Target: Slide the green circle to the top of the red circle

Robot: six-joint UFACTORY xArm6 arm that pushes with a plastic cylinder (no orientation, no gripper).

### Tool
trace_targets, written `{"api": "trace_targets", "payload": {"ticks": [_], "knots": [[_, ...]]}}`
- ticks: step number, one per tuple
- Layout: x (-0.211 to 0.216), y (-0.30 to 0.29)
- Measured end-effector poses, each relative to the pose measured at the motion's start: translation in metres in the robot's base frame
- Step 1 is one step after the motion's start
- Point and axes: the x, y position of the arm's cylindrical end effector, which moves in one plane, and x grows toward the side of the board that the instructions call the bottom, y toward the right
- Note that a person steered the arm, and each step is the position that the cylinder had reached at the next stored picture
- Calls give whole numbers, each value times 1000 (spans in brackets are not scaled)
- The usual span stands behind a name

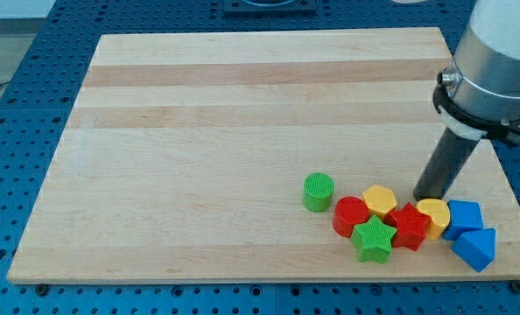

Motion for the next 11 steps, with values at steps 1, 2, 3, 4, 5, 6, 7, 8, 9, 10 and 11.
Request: {"api": "trace_targets", "payload": {"ticks": [1, 2, 3, 4, 5, 6, 7, 8, 9, 10, 11], "knots": [[-4, -1], [-39, -20], [-64, -58], [-76, -115], [-54, -186], [-12, -209], [0, -198], [-5, -173], [-23, -149], [-30, -125], [-29, -139]]}}
